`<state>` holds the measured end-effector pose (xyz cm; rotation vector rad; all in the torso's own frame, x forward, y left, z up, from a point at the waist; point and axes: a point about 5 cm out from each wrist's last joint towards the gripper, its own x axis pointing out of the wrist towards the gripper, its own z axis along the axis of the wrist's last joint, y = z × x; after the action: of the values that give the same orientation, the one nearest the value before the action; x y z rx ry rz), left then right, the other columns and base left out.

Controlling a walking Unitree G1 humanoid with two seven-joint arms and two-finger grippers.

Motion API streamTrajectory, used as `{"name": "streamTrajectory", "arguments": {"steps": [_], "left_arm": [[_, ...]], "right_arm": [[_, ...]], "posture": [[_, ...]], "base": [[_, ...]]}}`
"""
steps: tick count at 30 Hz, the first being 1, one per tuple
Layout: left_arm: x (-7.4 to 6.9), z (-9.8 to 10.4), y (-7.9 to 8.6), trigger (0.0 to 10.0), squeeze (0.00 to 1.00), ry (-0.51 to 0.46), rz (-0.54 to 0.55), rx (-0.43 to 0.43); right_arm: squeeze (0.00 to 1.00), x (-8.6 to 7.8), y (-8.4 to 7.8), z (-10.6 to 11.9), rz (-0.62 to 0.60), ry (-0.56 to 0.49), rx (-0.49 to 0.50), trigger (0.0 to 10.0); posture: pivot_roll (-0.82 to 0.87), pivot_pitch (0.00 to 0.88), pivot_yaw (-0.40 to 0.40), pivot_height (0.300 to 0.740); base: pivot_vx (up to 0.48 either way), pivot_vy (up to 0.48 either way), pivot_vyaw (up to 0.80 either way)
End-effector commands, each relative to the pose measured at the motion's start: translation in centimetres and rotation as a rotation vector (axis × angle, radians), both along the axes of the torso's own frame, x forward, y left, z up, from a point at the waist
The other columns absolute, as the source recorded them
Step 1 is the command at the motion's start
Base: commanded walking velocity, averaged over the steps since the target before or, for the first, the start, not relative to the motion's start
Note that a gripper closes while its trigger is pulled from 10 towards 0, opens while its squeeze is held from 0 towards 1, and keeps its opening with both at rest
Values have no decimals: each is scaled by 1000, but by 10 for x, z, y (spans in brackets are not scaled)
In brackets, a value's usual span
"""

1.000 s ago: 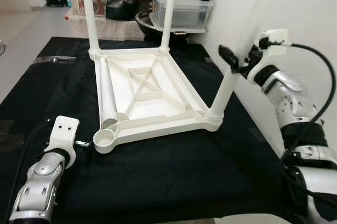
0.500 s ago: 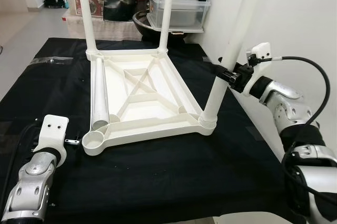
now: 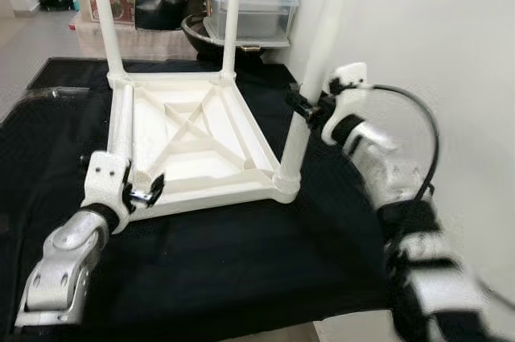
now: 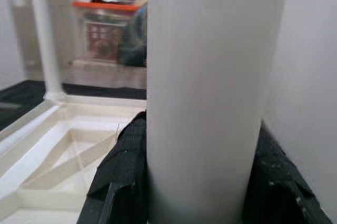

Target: Building children table

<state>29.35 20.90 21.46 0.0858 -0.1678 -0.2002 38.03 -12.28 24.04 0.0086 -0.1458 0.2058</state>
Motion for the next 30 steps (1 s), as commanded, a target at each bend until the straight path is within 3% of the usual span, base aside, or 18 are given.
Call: {"name": "streamTrajectory", "arguments": {"steps": [1, 2, 4, 6, 14, 15, 19, 20, 24, 25, 26, 30], "left_arm": [[-2, -2, -2, 10000, 0, 9, -26, -23], [-2, -2, -2, 10000, 0, 9, -26, -23], [0, -7, -9, 10000, 0, 21, -45, 0], [-1, -15, -16, 10000, 0, 41, -54, 7], [-3, -20, -19, 10000, 0, 59, -56, 7], [-3, -20, -18, 10000, 0, 69, -55, -1], [-4, -22, -18, 10000, 0, 76, -56, -4], [-4, -23, -19, 10000, 0, 78, -56, -3], [-4, -24, -18, 10000, 0, 81, -56, -1], [-4, -24, -17, 10000, 0, 82, -56, -1], [-4, -25, -17, 10000, 0, 83, -56, -1], [-3, -25, -16, 10000, 0, 83, -54, 3]], "right_arm": [[0, -2, -8, -22, -118, 85, -63, 0], [0, -2, -8, -22, -118, 85, -63, 0], [0, -12, -10, -43, -395, 197, 36, 0], [0, -18, -13, -56, -539, 304, 65, 0], [0, -18, -20, -54, -547, 332, 41, 0], [0, -23, -16, -51, -529, 345, 49, 10000], [0, -28, -12, -47, -478, 319, 146, 10000], [1000, -32, -10, -41, -455, 302, 197, 10000], [1000, -32, -13, -31, -397, 277, 160, 10000], [0, -28, -16, -26, -322, 235, 117, 10000], [0, -25, -18, -23, -271, 208, 87, 10000], [0, -26, -39, -10, 124, 110, 170, 10000]], "posture": [[108, 0, -133, 740], [108, 0, -133, 740], [90, 0, -124, 740], [90, 0, -126, 740], [85, 0, -128, 740], [84, 0, -131, 740], [81, 0, -129, 740], [80, 0, -125, 740], [79, 0, -123, 740], [68, 0, -117, 740], [68, 0, -117, 740], [76, 0, -122, 740]], "base": [[0, 0, 0], [0, 0, 0], [0, 0, 0], [0, 0, 0], [0, 0, 0], [0, 0, 0], [0, 0, 0], [0, 0, 0], [0, 0, 0], [0, 0, 0], [0, 0, 0], [0, 0, 0]]}}
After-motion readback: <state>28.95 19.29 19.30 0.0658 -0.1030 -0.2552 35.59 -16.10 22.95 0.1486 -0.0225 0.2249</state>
